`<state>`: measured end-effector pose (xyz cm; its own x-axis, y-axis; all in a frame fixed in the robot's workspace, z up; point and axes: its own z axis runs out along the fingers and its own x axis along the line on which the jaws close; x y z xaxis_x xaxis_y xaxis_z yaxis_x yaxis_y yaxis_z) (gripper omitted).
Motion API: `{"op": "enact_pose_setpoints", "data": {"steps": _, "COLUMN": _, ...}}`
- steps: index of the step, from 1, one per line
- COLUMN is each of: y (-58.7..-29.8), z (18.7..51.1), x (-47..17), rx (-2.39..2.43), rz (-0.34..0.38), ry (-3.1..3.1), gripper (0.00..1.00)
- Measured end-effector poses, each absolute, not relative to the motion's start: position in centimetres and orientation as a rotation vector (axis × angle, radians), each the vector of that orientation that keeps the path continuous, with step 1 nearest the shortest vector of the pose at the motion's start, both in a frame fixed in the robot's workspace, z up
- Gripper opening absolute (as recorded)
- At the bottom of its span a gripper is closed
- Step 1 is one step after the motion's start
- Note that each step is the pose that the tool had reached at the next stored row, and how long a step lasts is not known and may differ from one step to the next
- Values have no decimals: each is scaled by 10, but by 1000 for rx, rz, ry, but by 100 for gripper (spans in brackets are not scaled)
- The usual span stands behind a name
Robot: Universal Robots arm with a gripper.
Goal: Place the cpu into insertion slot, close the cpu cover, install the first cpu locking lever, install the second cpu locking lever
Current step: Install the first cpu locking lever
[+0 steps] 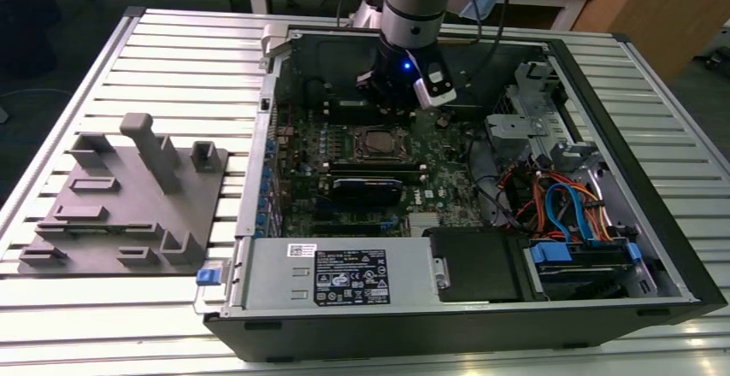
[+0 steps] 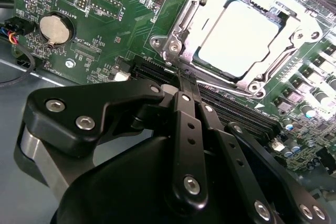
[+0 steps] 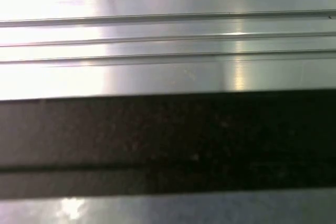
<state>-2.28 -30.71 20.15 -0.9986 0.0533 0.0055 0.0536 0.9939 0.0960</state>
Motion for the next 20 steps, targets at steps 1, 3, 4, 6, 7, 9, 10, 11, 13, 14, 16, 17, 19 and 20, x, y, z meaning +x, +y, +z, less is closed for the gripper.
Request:
{"op": "enact_pose_setpoints", "data": {"steps": 1, "y": -307, "z": 202, "x": -23, "rx": -84, "rz": -151, "ry": -3134, "gripper": 10}}
{"op": "enact_pose_setpoints", "data": {"steps": 3, "y": -307, "z": 202, "x": -23, "rx": -84, "rz": -151, "ry": -3134, "gripper": 10}}
{"op": "enact_pose_setpoints", "data": {"steps": 4, "y": -307, "z": 202, "x": -23, "rx": -84, "rz": -151, "ry": -3134, "gripper": 10}}
{"op": "enact_pose_setpoints", "data": {"steps": 6, "y": -307, "z": 201, "x": -23, "rx": -84, "rz": -151, "ry": -3134, "gripper": 10}}
{"op": "enact_pose_setpoints", "data": {"steps": 7, "y": -307, "z": 201, "x": -23, "rx": -84, "rz": -151, "ry": -3134, "gripper": 10}}
{"op": "enact_pose_setpoints", "data": {"steps": 9, "y": -307, "z": 200, "x": -23, "rx": -84, "rz": -150, "ry": -3134, "gripper": 10}}
{"op": "enact_pose_setpoints", "data": {"steps": 10, "y": -307, "z": 199, "x": -23, "rx": -84, "rz": -149, "ry": -3134, "gripper": 10}}
{"op": "enact_pose_setpoints", "data": {"steps": 11, "y": -307, "z": 198, "x": -23, "rx": -84, "rz": -149, "ry": -3134, "gripper": 10}}
{"op": "enact_pose_setpoints", "data": {"steps": 13, "y": -307, "z": 197, "x": -23, "rx": -84, "rz": -149, "ry": -3134, "gripper": 10}}
{"op": "enact_pose_setpoints", "data": {"steps": 14, "y": -307, "z": 196, "x": -23, "rx": -84, "rz": -149, "ry": -3134, "gripper": 10}}
{"op": "enact_pose_setpoints", "data": {"steps": 16, "y": -307, "z": 196, "x": -23, "rx": -84, "rz": -149, "ry": -3134, "gripper": 10}}
{"op": "enact_pose_setpoints", "data": {"steps": 17, "y": -307, "z": 196, "x": -23, "rx": -84, "rz": -149, "ry": -3134, "gripper": 10}}
{"op": "enact_pose_setpoints", "data": {"steps": 19, "y": -307, "z": 197, "x": -23, "rx": -84, "rz": -149, "ry": -3134, "gripper": 10}}
{"op": "enact_pose_setpoints", "data": {"steps": 20, "y": -307, "z": 197, "x": -23, "rx": -84, "rz": -149, "ry": -3134, "gripper": 10}}
